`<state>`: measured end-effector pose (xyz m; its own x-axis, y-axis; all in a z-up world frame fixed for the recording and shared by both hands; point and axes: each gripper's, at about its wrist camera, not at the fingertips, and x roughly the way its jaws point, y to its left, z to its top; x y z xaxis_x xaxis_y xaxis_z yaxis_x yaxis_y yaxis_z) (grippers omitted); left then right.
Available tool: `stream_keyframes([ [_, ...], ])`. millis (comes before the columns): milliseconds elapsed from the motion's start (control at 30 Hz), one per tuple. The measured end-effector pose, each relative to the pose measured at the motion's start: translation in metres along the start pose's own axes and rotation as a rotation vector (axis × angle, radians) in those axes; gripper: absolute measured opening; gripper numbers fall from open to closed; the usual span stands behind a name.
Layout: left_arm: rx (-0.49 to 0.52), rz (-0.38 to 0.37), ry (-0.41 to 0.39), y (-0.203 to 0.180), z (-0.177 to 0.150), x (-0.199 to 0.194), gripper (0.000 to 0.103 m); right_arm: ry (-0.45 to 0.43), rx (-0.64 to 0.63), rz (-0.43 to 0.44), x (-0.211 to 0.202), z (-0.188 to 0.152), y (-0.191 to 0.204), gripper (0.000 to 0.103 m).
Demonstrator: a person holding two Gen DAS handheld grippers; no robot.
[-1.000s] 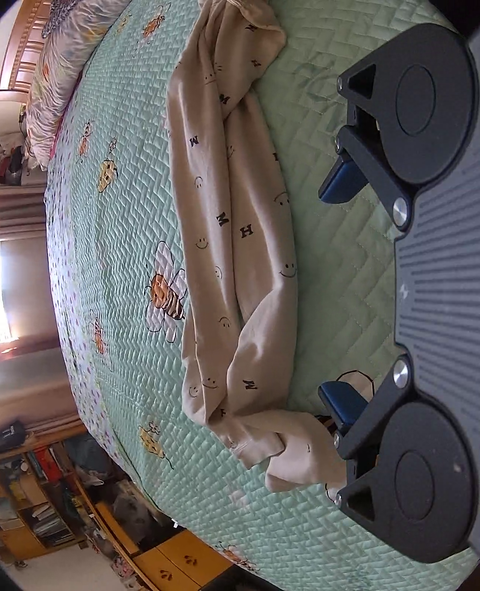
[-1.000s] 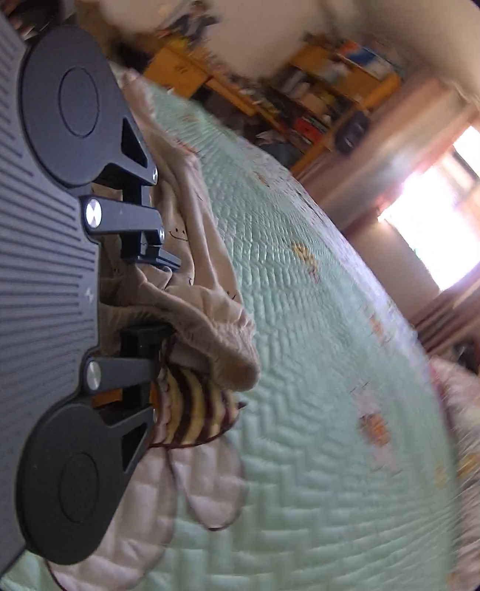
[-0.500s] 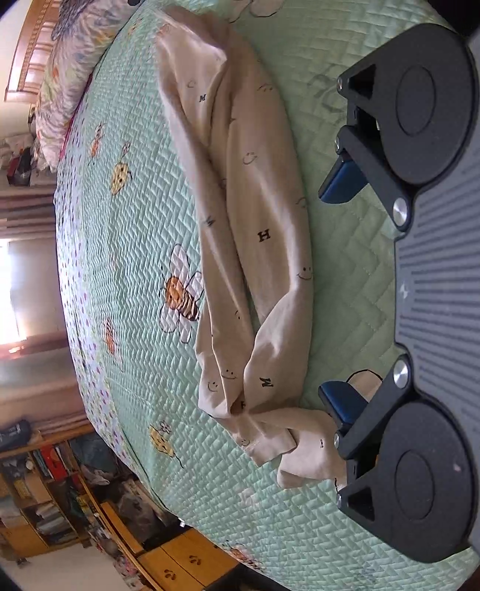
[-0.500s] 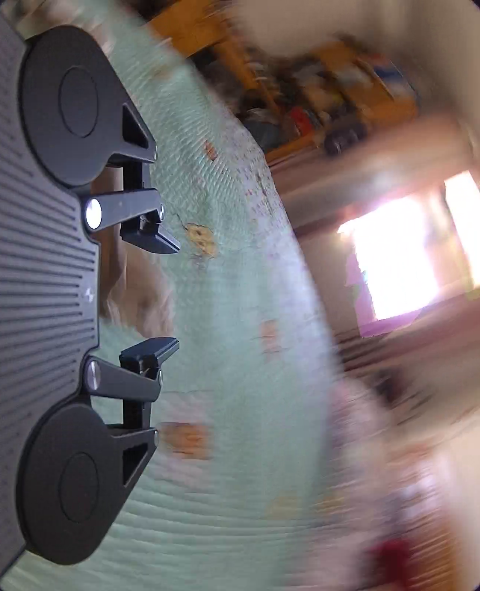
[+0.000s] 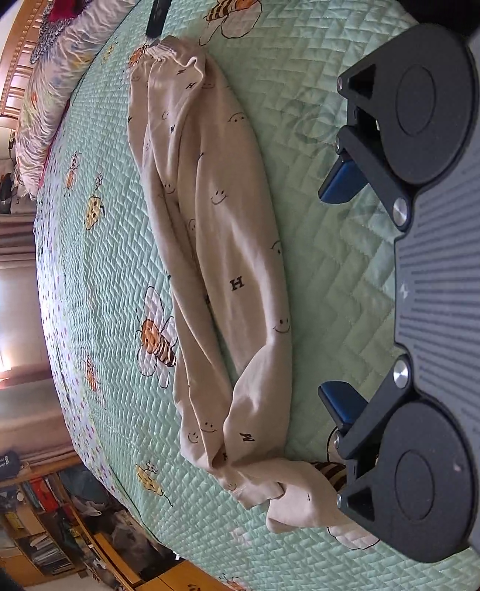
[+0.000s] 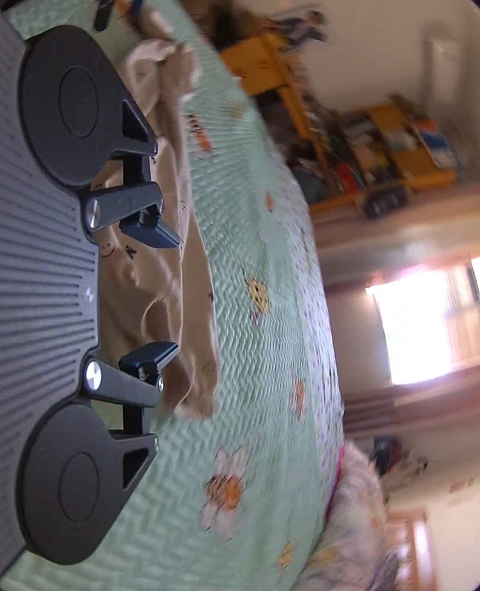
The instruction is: Fold clothes
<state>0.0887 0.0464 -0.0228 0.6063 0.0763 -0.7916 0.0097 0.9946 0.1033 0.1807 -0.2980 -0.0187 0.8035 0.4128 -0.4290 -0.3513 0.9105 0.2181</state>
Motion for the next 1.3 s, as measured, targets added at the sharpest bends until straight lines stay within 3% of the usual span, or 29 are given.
stream_keyframes([
  [67, 0.003, -0.001, 0.001, 0.000, 0.000, 0.000, 0.102, 0.064, -0.007, -0.010, 0.014, -0.004, -0.002, 0.059],
  [200, 0.007, 0.000, 0.009, -0.002, 0.002, 0.004, 0.102, 0.076, -0.036, 0.050, 0.009, -0.013, 0.004, 0.049],
  [333, 0.015, -0.010, 0.017, -0.006, 0.001, 0.007, 0.102, 0.101, -0.149, 0.036, 0.004, -0.007, 0.012, 0.047],
  [433, 0.025, -0.011, 0.017, -0.007, 0.000, 0.007, 0.102, 0.244, -0.207, 0.012, 0.022, -0.007, 0.010, 0.047],
  [533, 0.030, -0.011, 0.012, -0.006, -0.001, 0.006, 0.102, 0.311, -0.119, 0.081, 0.025, -0.015, -0.007, 0.047],
  [567, 0.032, -0.010, 0.010, -0.006, -0.001, 0.006, 0.102, 0.306, -0.079, 0.105, 0.022, -0.017, -0.012, 0.037],
  [600, 0.027, -0.009, 0.011, -0.005, -0.001, 0.007, 0.102, 0.302, -0.039, 0.129, 0.019, -0.018, -0.018, 0.010],
  [633, 0.019, -0.011, 0.015, -0.005, 0.000, 0.008, 0.102, 0.285, 0.015, 0.153, 0.015, -0.019, -0.024, 0.007],
  [800, -0.014, -0.036, 0.030, 0.000, -0.001, 0.014, 0.102, 0.141, 0.322, 0.327, -0.003, -0.005, -0.039, 0.007],
  [900, -0.027, -0.044, 0.031, 0.002, -0.002, 0.017, 0.102, 0.023, 0.441, 0.436, -0.005, 0.030, -0.039, 0.007],
  [967, -0.036, -0.047, 0.032, 0.004, -0.002, 0.018, 0.102, -0.052, 0.500, 0.450, 0.002, 0.062, -0.044, 0.007],
  [1067, -0.053, -0.042, 0.030, 0.012, -0.003, 0.018, 0.102, -0.189, 0.539, 0.369, 0.016, 0.110, -0.055, 0.007],
  [1133, -0.071, -0.032, 0.029, 0.018, -0.003, 0.017, 0.102, -0.288, 0.485, 0.246, 0.031, 0.134, -0.056, 0.007],
  [1233, -0.102, -0.021, 0.021, 0.029, -0.004, 0.013, 0.102, -0.167, 0.412, 0.054, 0.070, 0.146, -0.062, 0.017],
  [1300, -0.115, -0.019, 0.011, 0.034, -0.004, 0.012, 0.102, -0.014, 0.450, 0.037, 0.087, 0.133, -0.069, 0.021],
])
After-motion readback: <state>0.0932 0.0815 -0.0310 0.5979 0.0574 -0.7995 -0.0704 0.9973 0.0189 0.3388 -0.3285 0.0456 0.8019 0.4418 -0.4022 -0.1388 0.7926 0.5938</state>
